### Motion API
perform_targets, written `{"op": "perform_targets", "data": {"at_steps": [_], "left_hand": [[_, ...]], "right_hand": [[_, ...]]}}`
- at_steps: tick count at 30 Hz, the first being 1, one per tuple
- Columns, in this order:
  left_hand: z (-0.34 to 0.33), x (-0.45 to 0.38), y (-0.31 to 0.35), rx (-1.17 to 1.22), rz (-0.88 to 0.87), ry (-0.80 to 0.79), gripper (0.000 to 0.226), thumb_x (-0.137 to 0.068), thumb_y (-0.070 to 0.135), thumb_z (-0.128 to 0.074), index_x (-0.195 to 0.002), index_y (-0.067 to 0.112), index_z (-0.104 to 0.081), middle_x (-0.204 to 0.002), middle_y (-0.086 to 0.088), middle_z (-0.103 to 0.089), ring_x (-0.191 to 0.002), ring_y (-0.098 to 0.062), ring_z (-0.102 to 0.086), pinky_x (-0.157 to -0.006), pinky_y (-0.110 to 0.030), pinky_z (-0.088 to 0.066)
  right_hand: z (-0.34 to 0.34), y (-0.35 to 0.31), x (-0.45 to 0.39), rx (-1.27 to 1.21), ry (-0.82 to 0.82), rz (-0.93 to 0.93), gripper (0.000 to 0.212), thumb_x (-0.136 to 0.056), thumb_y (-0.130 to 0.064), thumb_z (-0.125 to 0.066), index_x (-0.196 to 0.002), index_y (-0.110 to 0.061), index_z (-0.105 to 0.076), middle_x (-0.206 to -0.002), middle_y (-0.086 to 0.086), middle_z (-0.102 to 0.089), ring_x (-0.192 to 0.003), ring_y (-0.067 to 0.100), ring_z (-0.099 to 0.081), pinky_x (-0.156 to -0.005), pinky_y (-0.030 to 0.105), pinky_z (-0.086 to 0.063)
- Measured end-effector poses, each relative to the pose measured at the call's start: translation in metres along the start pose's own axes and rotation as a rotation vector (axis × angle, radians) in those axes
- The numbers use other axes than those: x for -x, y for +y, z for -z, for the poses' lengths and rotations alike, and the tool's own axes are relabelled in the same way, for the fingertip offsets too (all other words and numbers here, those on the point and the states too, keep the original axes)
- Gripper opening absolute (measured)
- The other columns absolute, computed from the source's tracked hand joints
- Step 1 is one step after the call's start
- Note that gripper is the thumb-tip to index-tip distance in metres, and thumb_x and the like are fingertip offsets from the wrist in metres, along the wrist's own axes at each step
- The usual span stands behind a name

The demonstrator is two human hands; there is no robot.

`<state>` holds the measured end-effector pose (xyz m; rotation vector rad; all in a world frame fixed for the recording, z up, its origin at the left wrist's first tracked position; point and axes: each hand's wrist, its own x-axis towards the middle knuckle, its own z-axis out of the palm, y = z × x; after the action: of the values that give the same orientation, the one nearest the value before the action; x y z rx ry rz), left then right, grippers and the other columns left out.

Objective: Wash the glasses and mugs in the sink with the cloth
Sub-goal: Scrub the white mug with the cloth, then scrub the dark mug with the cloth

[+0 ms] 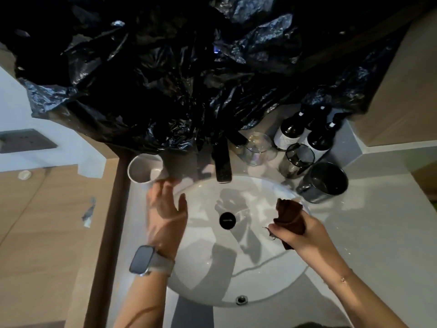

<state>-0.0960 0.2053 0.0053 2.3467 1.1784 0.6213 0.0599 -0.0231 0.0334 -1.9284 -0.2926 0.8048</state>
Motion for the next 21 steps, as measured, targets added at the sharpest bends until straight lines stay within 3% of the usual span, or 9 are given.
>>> {"op": "perform_targets", "data": {"at_steps": [3, 5, 9, 11, 14, 18, 21], "left_hand": [[-0.017, 0.042, 0.050, 0.284, 0.048, -0.131, 0.033, -0.087, 0.007, -0.068, -0.103, 0.035, -0.062, -0.112, 0.011, -0.057, -0.099, -0.007, -0.059, -0.085, -0.022, -0.047], [-0.035, 0.066, 0.078, 0.412, 0.000, -0.195, 0.039, -0.085, 0.001, -0.070, -0.096, 0.037, -0.060, -0.104, 0.014, -0.061, -0.088, -0.002, -0.062, -0.076, -0.016, -0.051], [-0.072, 0.094, 0.131, 0.498, 0.063, -0.411, 0.031, -0.089, 0.004, -0.065, -0.106, 0.030, -0.062, -0.109, 0.014, -0.064, -0.089, -0.001, -0.063, -0.080, -0.014, -0.049], [-0.090, 0.092, 0.153, 0.542, 0.088, -0.447, 0.029, -0.090, 0.005, -0.064, -0.113, 0.023, -0.061, -0.114, 0.010, -0.063, -0.091, 0.000, -0.061, -0.079, -0.013, -0.049], [-0.119, 0.074, 0.176, 0.634, 0.159, -0.487, 0.033, -0.094, 0.007, -0.061, -0.123, 0.020, -0.054, -0.124, 0.005, -0.055, -0.093, 0.010, -0.057, -0.076, -0.005, -0.044], [-0.159, 0.052, 0.190, 0.622, 0.159, -0.557, 0.040, -0.096, 0.011, -0.060, -0.135, 0.015, -0.050, -0.130, 0.001, -0.051, -0.093, -0.005, -0.058, -0.079, -0.005, -0.043], [-0.171, 0.047, 0.192, 0.613, 0.190, -0.510, 0.011, -0.097, 0.017, -0.060, -0.108, 0.017, -0.060, -0.103, 0.000, -0.059, -0.077, -0.011, -0.051, -0.076, -0.014, -0.044]], "right_hand": [[0.035, 0.001, 0.012, -0.072, 0.022, 0.019, 0.029, -0.076, -0.009, -0.079, -0.095, -0.026, -0.066, -0.081, -0.009, -0.074, -0.074, -0.004, -0.068, -0.065, 0.006, -0.047], [0.060, 0.006, 0.018, -0.077, 0.027, 0.018, 0.028, -0.076, -0.009, -0.079, -0.095, -0.026, -0.067, -0.077, -0.012, -0.074, -0.073, -0.004, -0.067, -0.062, 0.004, -0.045], [0.104, 0.022, 0.024, -0.107, 0.053, 0.003, 0.030, -0.076, -0.012, -0.079, -0.100, -0.026, -0.069, -0.084, -0.014, -0.075, -0.081, 0.004, -0.070, -0.066, 0.009, -0.050], [0.120, 0.028, 0.023, -0.128, 0.061, -0.002, 0.032, -0.076, -0.009, -0.079, -0.100, -0.027, -0.069, -0.082, -0.014, -0.075, -0.078, -0.002, -0.068, -0.065, 0.004, -0.047], [0.143, 0.040, 0.019, -0.113, 0.067, -0.001, 0.030, -0.074, -0.013, -0.081, -0.095, -0.030, -0.069, -0.087, -0.007, -0.074, -0.085, 0.005, -0.067, -0.068, 0.005, -0.047], [0.163, 0.045, 0.013, -0.114, 0.015, -0.037, 0.033, -0.074, -0.018, -0.080, -0.100, -0.033, -0.066, -0.095, -0.006, -0.073, -0.093, 0.008, -0.066, -0.076, 0.010, -0.049], [0.171, 0.044, 0.009, -0.147, -0.037, -0.055, 0.034, -0.076, -0.027, -0.078, -0.102, -0.037, -0.058, -0.094, -0.013, -0.071, -0.086, -0.002, -0.067, -0.071, 0.010, -0.049]]}}
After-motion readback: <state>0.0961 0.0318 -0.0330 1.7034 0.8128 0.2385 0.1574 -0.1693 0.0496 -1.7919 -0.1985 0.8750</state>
